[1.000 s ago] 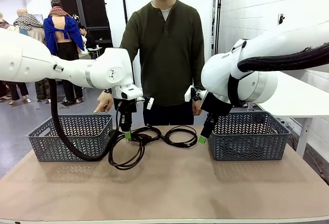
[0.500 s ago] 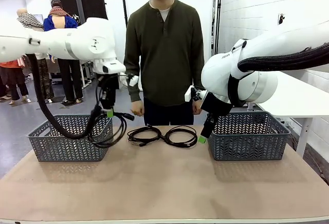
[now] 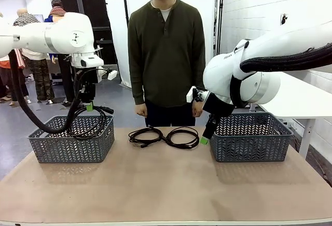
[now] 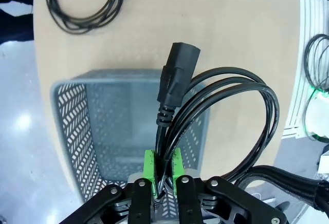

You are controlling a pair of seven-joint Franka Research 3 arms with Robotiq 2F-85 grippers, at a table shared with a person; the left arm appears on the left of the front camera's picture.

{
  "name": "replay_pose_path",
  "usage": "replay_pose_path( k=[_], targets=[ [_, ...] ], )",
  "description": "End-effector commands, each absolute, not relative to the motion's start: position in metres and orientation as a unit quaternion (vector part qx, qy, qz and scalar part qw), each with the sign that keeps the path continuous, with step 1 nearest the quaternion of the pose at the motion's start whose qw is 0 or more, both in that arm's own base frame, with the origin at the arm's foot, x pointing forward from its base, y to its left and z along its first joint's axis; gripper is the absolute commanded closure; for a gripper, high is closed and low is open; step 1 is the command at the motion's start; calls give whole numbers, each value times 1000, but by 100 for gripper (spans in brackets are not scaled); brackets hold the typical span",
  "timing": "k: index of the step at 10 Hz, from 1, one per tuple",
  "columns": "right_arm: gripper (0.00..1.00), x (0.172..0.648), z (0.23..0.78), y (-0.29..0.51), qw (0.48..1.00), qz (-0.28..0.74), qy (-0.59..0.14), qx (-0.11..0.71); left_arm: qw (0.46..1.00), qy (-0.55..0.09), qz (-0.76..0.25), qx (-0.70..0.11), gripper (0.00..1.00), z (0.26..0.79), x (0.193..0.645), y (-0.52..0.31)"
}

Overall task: Organize the cables according to human instructions.
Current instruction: Pick up a bundle of cables and place it in the basket indicated by the human.

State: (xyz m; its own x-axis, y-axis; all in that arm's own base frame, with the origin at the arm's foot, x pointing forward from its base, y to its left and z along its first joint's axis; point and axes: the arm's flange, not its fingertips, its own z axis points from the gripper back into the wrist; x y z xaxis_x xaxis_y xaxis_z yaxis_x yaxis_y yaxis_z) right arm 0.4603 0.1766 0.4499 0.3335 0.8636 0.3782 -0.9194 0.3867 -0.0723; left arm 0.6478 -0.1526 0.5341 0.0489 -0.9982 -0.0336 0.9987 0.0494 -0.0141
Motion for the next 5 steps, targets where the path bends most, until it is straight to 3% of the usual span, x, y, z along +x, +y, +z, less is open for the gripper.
replay_pose_path(
  k=[1,5],
  targets=[
    [0,461,450,177,815,546,-180,75,728,5,-686,-6,100,537,660,-146],
    [0,461,450,177,815,546,-180,75,724,17,-689,6,100,534,648,-153]
  ],
)
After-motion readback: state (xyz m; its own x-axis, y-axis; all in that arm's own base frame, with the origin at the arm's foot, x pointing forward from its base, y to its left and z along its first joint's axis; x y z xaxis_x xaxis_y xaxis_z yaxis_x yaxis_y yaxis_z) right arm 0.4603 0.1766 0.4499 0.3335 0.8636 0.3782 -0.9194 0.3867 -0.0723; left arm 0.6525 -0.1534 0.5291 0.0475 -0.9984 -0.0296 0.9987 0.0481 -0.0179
